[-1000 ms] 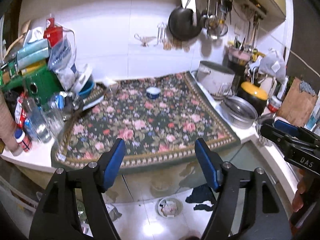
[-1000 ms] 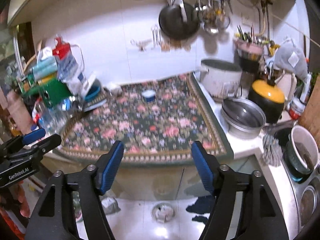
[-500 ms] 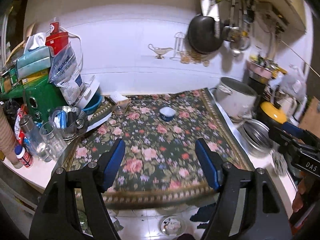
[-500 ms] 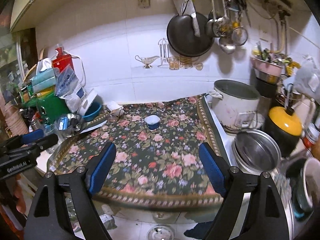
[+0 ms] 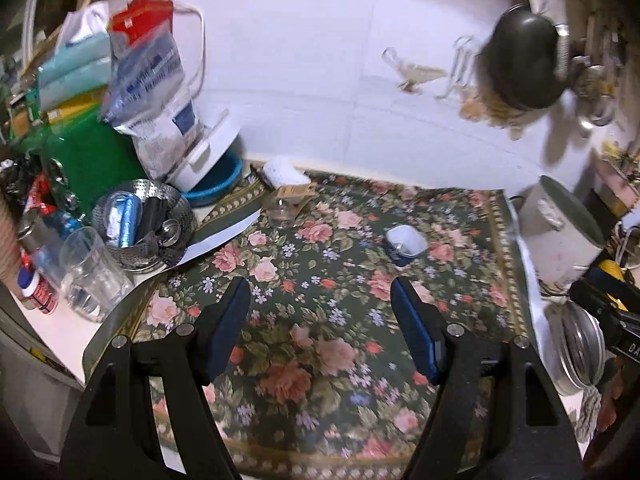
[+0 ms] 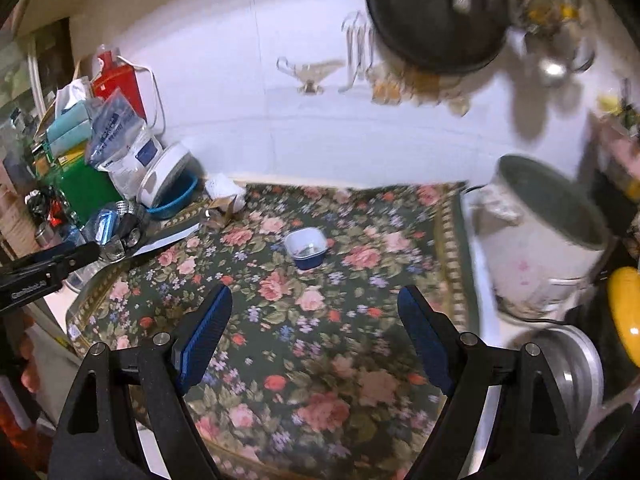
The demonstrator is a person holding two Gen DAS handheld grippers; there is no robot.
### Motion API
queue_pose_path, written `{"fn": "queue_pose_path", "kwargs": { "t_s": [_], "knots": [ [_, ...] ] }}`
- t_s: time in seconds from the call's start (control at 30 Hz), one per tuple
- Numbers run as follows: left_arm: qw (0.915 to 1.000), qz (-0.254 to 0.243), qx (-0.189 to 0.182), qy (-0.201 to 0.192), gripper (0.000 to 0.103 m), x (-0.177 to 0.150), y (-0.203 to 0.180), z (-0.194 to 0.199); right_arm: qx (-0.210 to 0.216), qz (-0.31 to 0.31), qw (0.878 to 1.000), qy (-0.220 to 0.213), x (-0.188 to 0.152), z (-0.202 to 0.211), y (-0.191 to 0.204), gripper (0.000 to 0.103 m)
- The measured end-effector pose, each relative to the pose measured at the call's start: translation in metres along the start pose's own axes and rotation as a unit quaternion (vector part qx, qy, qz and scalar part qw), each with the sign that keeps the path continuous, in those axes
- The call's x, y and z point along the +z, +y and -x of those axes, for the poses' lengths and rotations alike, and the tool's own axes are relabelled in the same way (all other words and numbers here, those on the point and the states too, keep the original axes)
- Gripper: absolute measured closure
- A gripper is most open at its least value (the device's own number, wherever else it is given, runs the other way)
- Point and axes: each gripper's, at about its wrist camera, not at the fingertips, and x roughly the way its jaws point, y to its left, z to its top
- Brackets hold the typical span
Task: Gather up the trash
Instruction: 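Move the left tool to the clear glass jar while the right tool approaches the blue cup, then close the left gripper on the glass jar while the right gripper closes on the blue cup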
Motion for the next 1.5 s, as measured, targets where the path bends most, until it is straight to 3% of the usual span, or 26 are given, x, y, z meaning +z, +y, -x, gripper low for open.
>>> {"fn": "queue_pose_path", "kwargs": {
  "t_s": [0.1, 0.27, 0.53, 0.77, 0.93, 1.07, 1.17, 1.5],
  "knots": [
    [0.9998, -0.006, 0.003, 0.016, 0.032, 0.018, 0.015, -0.044, 0.007, -0.016, 1.000, 0.024, 0.008, -0.036, -0.001, 0.020],
    [0.9983, 0.004, -0.017, 0.056, 0.032, 0.049, 0.047, -0.128, -0.025, -0.050, 0.997, 0.060, 0.016, -0.095, 0.003, 0.020],
    [0.9935, -0.001, -0.028, 0.110, 0.032, 0.080, 0.071, -0.253, -0.015, -0.101, 0.985, 0.138, 0.020, -0.203, -0.006, 0.020],
    [0.9886, 0.016, -0.043, 0.144, 0.032, 0.083, 0.076, -0.322, -0.025, -0.067, 0.979, 0.190, 0.021, -0.268, -0.005, 0.020],
    [0.9881, 0.031, -0.052, 0.141, 0.032, 0.083, 0.079, -0.338, -0.038, -0.006, 0.980, 0.197, 0.026, -0.291, 0.009, 0.020],
    [0.9862, 0.038, -0.060, 0.150, 0.046, 0.082, 0.080, -0.345, -0.052, 0.013, 0.980, 0.192, 0.031, -0.299, 0.013, 0.023],
    [0.9871, 0.034, -0.061, 0.144, 0.046, 0.079, 0.079, -0.343, -0.054, 0.019, 0.981, 0.183, 0.035, -0.301, 0.014, 0.024],
    [0.9911, 0.005, -0.041, 0.127, 0.046, 0.069, 0.063, -0.292, -0.038, -0.015, 0.988, 0.148, 0.035, -0.254, 0.007, 0.025]
  ]
}}
